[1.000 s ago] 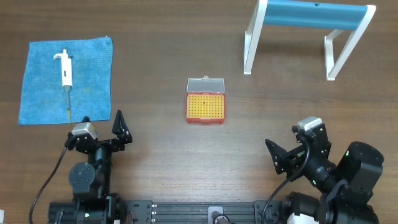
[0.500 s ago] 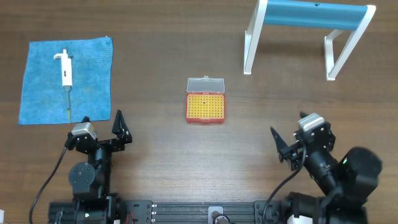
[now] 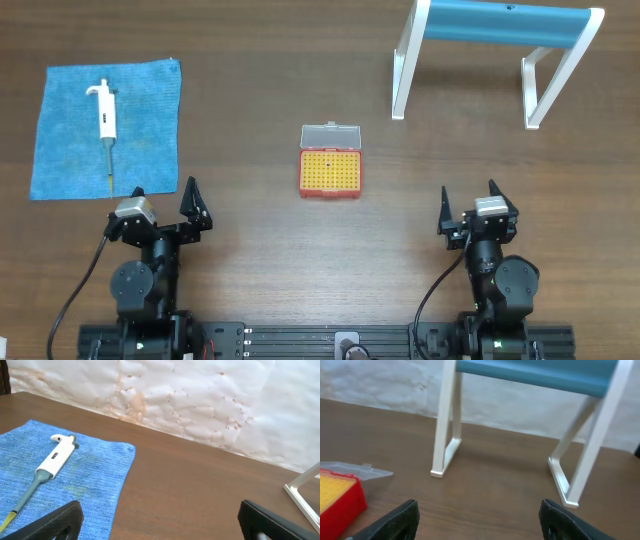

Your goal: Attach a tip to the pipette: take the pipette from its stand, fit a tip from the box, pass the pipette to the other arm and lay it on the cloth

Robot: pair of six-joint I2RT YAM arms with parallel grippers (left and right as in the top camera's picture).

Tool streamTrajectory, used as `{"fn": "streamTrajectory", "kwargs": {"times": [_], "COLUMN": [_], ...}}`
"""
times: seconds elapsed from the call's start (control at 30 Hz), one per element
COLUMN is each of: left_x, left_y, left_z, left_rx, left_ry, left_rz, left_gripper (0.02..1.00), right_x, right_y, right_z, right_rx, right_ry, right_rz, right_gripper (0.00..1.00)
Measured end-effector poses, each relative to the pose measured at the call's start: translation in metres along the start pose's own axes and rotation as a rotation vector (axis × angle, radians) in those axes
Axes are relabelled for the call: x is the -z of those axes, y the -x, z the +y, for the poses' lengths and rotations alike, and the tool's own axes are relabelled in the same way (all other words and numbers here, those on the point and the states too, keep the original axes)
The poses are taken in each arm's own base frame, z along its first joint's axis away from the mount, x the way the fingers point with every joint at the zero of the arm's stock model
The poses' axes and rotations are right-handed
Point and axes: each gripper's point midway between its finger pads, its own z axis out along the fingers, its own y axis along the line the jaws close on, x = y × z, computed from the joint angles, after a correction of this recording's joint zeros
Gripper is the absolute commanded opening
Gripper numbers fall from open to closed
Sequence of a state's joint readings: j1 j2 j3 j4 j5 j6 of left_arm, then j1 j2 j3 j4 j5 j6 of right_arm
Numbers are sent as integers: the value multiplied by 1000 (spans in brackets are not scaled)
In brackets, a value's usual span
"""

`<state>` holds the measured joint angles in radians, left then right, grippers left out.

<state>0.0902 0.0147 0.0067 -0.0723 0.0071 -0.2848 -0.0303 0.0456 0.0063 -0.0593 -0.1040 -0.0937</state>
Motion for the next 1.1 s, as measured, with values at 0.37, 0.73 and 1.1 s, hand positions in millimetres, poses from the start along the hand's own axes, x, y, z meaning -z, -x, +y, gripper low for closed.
{"fn": "streamTrajectory", "kwargs": {"times": [0.37, 0.73, 1.1], "left_x": [0, 0, 0], "left_y": [0, 0, 0], "left_z": [0, 0, 0], "left_rx": [0, 0, 0], "left_ry": [0, 0, 0], "left_rz": [0, 0, 0], "left_gripper": [996, 998, 996], "right_x": [0, 0, 0], "right_y": [-2, -3, -3], "right_z": [-9, -10, -11], "right_rx": [-30, -30, -30], "right_ry": [-53, -57, -64], "right_rz": [12, 13, 14], "right_gripper": [785, 785, 783]}}
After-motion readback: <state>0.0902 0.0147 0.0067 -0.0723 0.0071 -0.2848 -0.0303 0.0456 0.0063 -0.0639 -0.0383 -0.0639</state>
